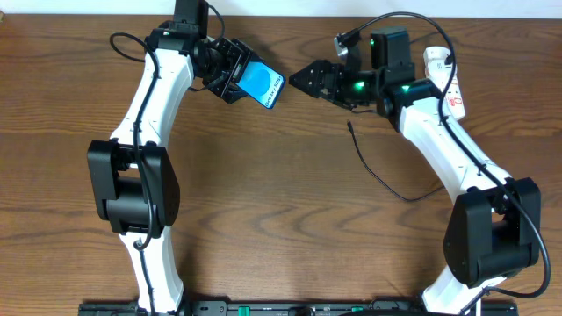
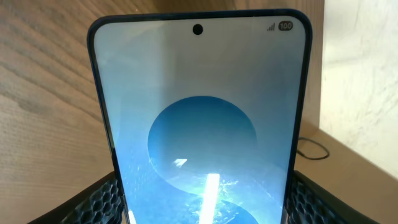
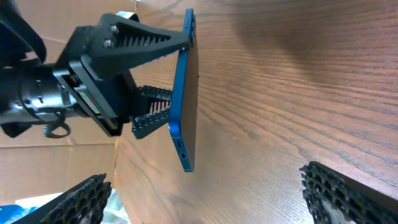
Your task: Plug charger to phone and switch on socket
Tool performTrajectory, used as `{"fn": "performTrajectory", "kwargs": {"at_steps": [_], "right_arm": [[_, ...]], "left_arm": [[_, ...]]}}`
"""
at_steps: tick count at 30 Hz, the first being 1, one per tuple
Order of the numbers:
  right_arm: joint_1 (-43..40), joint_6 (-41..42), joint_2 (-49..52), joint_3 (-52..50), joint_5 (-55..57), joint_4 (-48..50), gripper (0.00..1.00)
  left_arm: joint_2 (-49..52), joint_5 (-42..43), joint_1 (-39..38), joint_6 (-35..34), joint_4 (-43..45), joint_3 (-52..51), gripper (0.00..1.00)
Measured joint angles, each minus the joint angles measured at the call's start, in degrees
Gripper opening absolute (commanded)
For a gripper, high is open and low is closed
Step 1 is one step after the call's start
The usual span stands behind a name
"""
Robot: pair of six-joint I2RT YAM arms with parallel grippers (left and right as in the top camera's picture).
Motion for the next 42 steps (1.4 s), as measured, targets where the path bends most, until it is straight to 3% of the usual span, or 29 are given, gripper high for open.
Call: {"fn": "performTrajectory", "kwargs": {"at_steps": [15,30,42], "right_arm": [[1.9,-0.7,0.0,0.0,6.0,0.4,0.98],[4.9,-1.3,0.0,0.0,10.1,3.1,0.96],[7.8,-1.5,0.0,0.0,14.7,5.1,0.86]], "left_arm": [[0.0,2.1,0.0,-12.2,0.3,0.0,0.07],[0.0,4.7,0.0,-14.0,1.3,0.0,0.07],[0.0,6.1,0.0,-14.1,1.2,0.0,0.07]]}}
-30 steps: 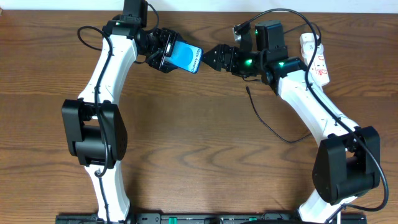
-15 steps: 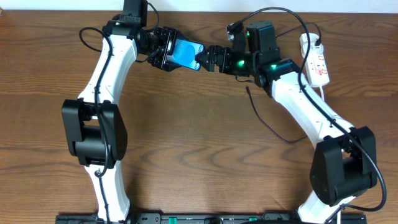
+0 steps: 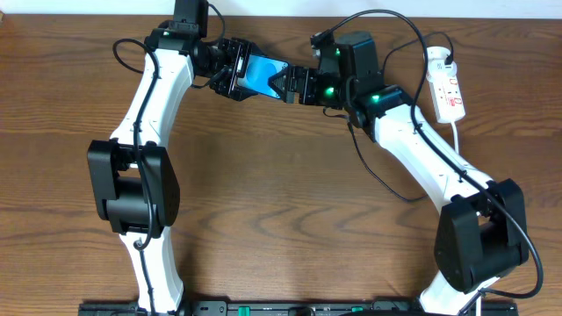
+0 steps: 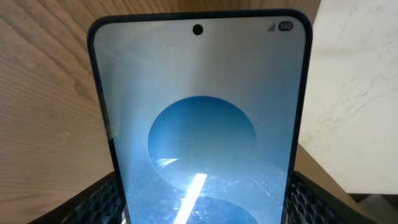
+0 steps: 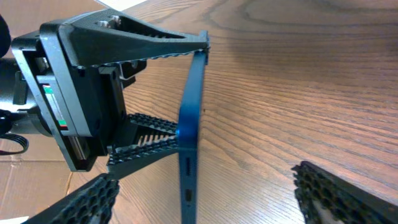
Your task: Plug charger to phone and switch on socket
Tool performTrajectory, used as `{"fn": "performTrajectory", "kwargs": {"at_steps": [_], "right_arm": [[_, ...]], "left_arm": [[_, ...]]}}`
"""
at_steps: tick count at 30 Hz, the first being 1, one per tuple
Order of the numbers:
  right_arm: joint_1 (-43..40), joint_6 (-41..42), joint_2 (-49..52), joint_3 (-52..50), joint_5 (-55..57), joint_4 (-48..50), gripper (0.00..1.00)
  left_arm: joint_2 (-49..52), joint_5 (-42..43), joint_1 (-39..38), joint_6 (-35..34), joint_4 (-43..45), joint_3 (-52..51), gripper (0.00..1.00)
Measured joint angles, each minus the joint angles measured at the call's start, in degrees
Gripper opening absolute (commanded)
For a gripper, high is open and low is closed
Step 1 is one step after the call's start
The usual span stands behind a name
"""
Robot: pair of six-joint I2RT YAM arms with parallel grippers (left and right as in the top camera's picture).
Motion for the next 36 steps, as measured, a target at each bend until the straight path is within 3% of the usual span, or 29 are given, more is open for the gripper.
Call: {"fn": "performTrajectory", "kwargs": {"at_steps": [9,21,36], "right_arm": [[0.4,0.0,1.6,0.0,1.1,2.1,0.69],[0.5,0.2,4.9,0.0,1.0,5.3,0.72],[2.0,0.3,4.9,0.0,0.9,8.6,0.62]], "left_arm": [[0.0,1.2,0.0,0.0,0.0,0.0,0.07],[0.0,1.2,0.0,0.0,0.0,0.0,0.07],[0.0,1.2,0.0,0.0,0.1,0.0,0.07]]}}
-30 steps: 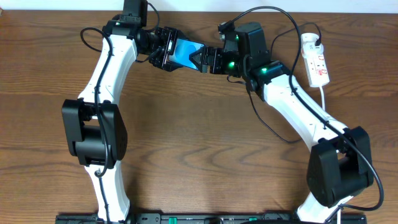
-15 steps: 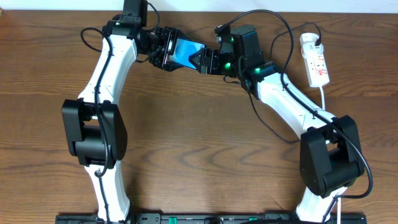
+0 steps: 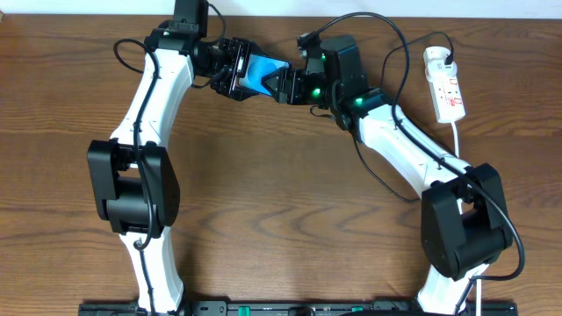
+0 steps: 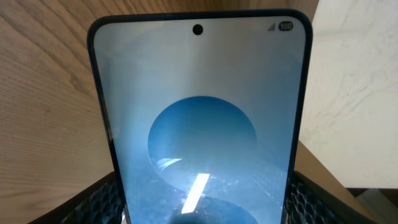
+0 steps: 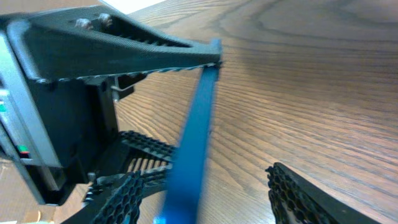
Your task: Plug charger to phone and switch on socket
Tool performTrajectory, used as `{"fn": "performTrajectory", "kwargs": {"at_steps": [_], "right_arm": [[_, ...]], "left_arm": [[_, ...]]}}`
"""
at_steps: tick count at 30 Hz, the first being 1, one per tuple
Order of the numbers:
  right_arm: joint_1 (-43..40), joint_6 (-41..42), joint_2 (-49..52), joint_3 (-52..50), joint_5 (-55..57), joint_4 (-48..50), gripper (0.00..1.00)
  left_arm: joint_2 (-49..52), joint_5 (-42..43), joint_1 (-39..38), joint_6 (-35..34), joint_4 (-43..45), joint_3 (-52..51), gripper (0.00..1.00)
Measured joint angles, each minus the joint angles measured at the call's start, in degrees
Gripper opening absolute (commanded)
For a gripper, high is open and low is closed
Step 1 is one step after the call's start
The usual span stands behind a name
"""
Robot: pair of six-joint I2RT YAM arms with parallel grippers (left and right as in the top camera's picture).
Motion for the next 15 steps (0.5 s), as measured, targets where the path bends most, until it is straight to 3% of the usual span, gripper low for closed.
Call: {"fn": "performTrajectory", "kwargs": {"at_steps": [7,15], "right_arm": [[0.6,0.4,0.0,0.0,-0.1,0.9,0.5],[0.9,0.6,0.0,0.0,-0.2,1.5,0.49]], "left_arm": [[0.0,0.0,0.0,0.0,0.0,0.0,0.07],[0.0,0.0,0.0,0.0,0.0,0.0,0.07]]}}
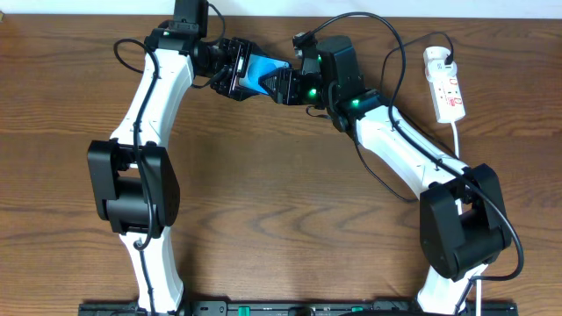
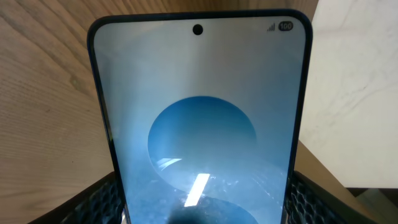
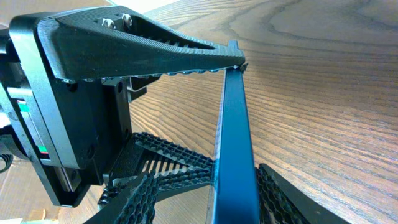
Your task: Plug charger to phone and switch on socket
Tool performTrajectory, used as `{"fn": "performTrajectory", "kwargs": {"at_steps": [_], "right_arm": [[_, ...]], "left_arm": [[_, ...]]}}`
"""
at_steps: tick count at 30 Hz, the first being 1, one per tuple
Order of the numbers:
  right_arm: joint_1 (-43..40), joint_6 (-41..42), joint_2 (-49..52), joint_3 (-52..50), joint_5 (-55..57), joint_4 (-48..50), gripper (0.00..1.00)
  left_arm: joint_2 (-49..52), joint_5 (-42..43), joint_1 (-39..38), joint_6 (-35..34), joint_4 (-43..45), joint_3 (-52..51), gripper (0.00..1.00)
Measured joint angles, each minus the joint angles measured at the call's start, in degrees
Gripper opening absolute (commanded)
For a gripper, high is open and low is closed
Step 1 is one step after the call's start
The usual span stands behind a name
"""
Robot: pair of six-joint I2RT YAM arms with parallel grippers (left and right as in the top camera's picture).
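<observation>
The blue phone is held off the table at the back, with my left gripper shut on it. Its lit screen fills the left wrist view, a black finger at each lower corner. My right gripper is open and straddles the phone's free end. In the right wrist view the phone stands edge-on. The right finger lies against it and the left finger stands apart. The black charger cable lies on the table, its plug end loose. The white socket strip is at the back right.
The wooden table carries nothing else near the front. A thin white lead runs down from the strip. Black camera cables loop above my right arm. A pale wall borders the table's far edge.
My right gripper has moved slightly further left onto the phone, and its fingers stand closer together around the phone's edge. The left gripper and the phone have not moved.
First my left gripper held the phone up, with the open right gripper a short way to its right. Then the right arm had come left to the phone's free end. Later its fingers flanked the phone's edge, and now they sit closer around it.
</observation>
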Motion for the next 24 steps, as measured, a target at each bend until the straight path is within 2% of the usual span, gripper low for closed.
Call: {"fn": "performTrajectory", "kwargs": {"at_steps": [10,24], "right_arm": [[0.3,0.4,0.0,0.0,0.0,0.5,0.4],[0.6,0.6,0.0,0.0,-0.1,1.1,0.39]], "left_arm": [[0.0,0.0,0.0,0.0,0.0,0.0,0.07],[0.0,-1.8,-0.1,0.3,-1.0,0.0,0.07]]}}
